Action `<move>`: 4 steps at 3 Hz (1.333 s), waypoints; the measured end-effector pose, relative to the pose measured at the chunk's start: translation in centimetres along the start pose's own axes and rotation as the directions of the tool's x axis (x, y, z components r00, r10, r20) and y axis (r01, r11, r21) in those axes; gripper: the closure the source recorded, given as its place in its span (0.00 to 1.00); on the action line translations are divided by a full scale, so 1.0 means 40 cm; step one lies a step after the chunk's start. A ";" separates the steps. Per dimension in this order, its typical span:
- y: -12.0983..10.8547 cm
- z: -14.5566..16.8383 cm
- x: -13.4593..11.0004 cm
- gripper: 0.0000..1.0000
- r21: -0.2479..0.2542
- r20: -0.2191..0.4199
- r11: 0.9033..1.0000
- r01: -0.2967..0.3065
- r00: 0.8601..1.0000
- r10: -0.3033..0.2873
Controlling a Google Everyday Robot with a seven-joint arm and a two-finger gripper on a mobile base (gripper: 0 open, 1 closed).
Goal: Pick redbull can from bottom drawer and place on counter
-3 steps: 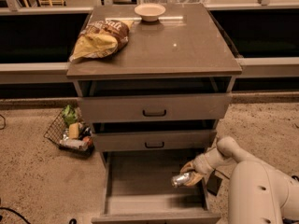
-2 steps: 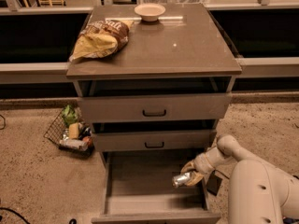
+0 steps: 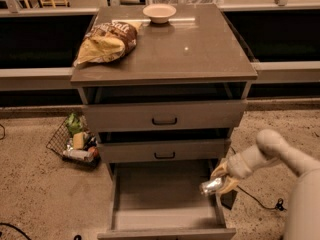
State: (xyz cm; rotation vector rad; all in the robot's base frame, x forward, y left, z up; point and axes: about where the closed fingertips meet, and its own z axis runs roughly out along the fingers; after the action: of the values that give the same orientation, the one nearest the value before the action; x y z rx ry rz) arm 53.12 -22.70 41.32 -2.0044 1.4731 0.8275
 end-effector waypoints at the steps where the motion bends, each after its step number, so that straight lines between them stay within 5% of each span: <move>1: -0.029 -0.077 -0.064 1.00 0.019 -0.038 0.999 0.042 0.998 -0.041; 2: -0.029 -0.077 -0.064 1.00 0.019 -0.038 0.999 0.042 0.998 -0.041; 3: -0.030 -0.164 -0.106 1.00 0.081 -0.010 0.994 0.077 0.997 -0.076; 4: -0.007 -0.371 -0.203 1.00 0.200 0.008 0.969 0.143 0.989 -0.148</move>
Offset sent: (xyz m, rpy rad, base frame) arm 0.0086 -0.0019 0.0387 -0.0240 -0.0481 0.0132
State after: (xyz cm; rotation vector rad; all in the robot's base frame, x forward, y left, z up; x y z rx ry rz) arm 54.11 -27.93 57.36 -1.9200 1.3219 0.6139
